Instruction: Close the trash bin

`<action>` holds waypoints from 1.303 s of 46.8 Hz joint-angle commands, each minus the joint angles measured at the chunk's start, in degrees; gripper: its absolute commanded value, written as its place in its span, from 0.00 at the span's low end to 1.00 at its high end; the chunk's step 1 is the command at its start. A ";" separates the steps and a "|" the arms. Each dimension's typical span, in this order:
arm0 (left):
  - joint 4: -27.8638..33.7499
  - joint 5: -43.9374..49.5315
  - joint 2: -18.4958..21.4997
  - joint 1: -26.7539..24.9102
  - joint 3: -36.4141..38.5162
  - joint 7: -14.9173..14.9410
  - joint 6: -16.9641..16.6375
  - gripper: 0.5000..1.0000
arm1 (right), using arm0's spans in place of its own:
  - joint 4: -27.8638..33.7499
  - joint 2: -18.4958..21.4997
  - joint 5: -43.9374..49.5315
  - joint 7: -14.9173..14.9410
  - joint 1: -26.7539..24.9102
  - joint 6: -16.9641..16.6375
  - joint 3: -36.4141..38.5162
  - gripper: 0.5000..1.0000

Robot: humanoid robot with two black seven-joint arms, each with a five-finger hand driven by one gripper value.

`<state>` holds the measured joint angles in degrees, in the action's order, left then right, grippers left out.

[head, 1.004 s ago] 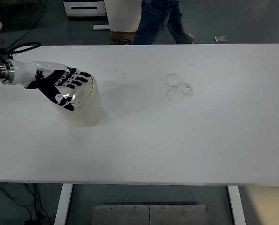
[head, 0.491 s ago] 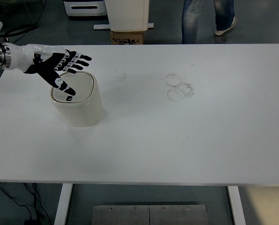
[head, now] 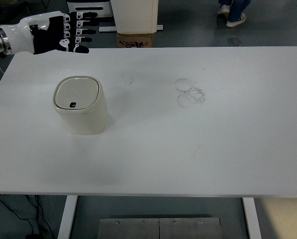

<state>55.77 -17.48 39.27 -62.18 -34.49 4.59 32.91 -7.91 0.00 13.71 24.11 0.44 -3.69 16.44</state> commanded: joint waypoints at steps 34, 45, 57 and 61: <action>-15.16 22.93 -4.03 12.17 -3.83 -13.20 -6.10 1.00 | 0.00 0.00 0.00 -0.02 0.00 0.00 0.00 0.98; -23.42 23.20 -9.56 13.22 -5.59 -13.29 -5.49 1.00 | 0.00 0.00 0.00 -0.02 0.00 0.00 0.00 0.98; -27.46 23.28 -12.12 14.89 -5.68 -13.29 -4.96 1.00 | 0.00 0.00 0.09 -0.02 0.00 0.00 0.00 0.98; -27.73 23.28 -12.82 15.77 -5.77 -13.29 -3.73 1.00 | -0.09 0.00 0.00 -0.02 -0.09 0.00 0.00 0.98</action>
<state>28.22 5.74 27.03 -46.97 -40.19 -8.72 28.39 -7.95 0.00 13.78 24.08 0.42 -3.69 16.43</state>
